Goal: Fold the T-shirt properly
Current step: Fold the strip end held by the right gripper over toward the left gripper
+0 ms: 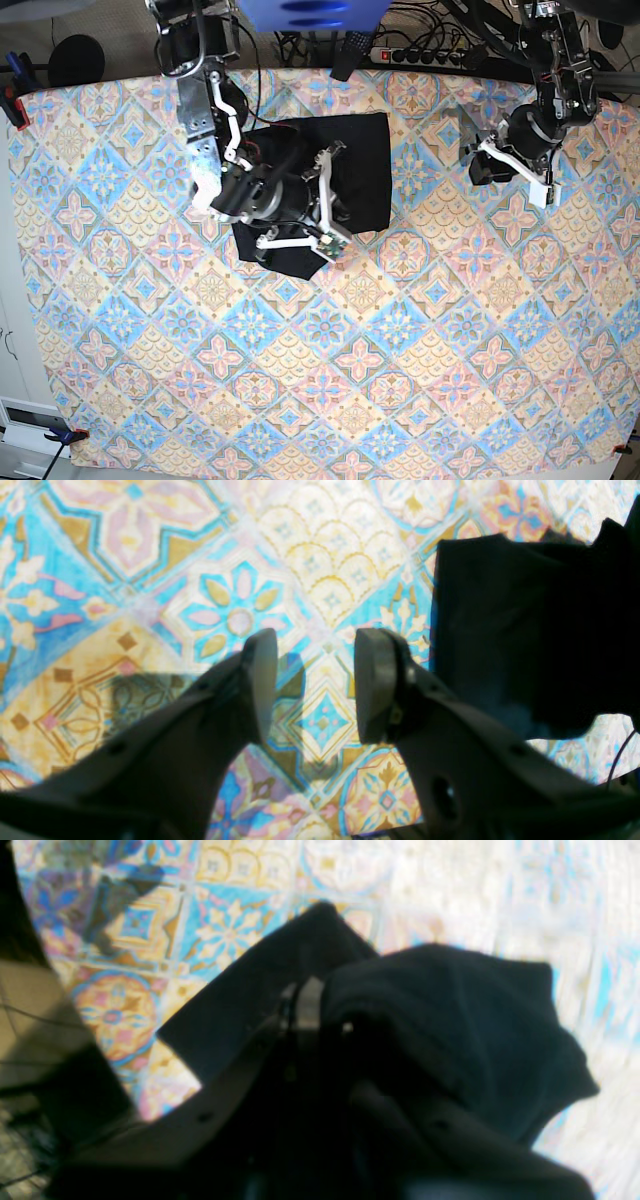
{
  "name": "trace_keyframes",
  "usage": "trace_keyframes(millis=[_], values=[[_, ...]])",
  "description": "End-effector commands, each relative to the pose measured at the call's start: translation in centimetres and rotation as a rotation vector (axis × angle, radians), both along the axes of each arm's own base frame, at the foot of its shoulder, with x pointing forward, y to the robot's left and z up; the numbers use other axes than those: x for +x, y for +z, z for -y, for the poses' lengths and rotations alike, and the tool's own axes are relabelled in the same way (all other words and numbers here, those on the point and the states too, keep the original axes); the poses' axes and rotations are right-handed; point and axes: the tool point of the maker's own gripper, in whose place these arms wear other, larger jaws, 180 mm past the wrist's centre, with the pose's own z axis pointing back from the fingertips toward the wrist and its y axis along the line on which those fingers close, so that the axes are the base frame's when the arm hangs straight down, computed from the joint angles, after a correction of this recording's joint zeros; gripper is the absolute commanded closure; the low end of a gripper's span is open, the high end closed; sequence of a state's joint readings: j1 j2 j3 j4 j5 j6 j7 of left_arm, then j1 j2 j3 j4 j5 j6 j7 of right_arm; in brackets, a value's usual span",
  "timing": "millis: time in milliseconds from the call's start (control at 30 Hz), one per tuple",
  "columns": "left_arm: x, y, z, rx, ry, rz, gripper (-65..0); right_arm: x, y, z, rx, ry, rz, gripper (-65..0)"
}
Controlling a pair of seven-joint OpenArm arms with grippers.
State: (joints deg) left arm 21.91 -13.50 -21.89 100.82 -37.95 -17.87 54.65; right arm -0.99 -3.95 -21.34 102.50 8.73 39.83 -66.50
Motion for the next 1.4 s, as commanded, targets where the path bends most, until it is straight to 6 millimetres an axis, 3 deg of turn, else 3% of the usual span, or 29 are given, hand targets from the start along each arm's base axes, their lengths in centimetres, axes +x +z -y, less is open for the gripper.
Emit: trace_keyframes(millis=[0,133,300,467,600,667,767,933,1000,1133,1233,1367], values=[[0.7,0.9,-0.3,0.006,-0.003,0.038,-23.6,0.0,0.2,-1.7,0.005,0.05,0.014,-1.0],[0.7,0.9,-0.3,0.006,-0.003,0.038,-23.6,-1.9,-3.6,-3.6,-0.19,0.216,0.002,-0.9],[0.7,0.9,-0.3,0.006,-0.003,0.038,-23.6,-3.3,-5.6,-5.7,-0.251,0.35,0.014,-1.1],[0.7,1.0,-0.3,0.006,-0.002,0.039,-23.6,-3.7,-4.8,-7.3,-0.202,0.389,0.053,-2.8],[0.7,0.9,-0.1,0.004,-0.005,0.038,-23.6,-2.9,-1.4,-8.2,-0.141,0.377,0.148,-13.6],[0.7,0.9,-0.1,0.004,-0.005,0.038,-23.6,-2.3,0.5,-8.3,-0.115,0.366,0.203,-20.6],[0.7,0.9,-0.1,0.004,-0.005,0.038,-23.6,-2.2,1.1,-7.1,-0.123,0.362,0.239,-27.2],[0.7,0.9,-0.1,0.004,-0.005,0.038,-23.6,-3.6,2.4,-6.4,-0.061,0.364,0.284,-30.7],[0.7,0.9,-0.2,0.005,-0.003,0.039,-23.6,-2.9,2.4,-4.8,-0.06,0.307,0.278,-30.6],[0.7,0.9,-0.3,0.006,-0.001,0.039,-23.6,0.1,2.3,0.7,-0.055,0.11,0.275,-29.8],[0.7,0.9,-0.1,0.002,-0.005,0.039,-23.6,2.3,2.2,5.4,-0.082,-0.046,0.271,-26.7],[0.7,0.9,-0.1,0.001,-0.005,0.039,-23.6,4.0,2.1,10.0,-0.113,-0.188,0.265,-21.1]])
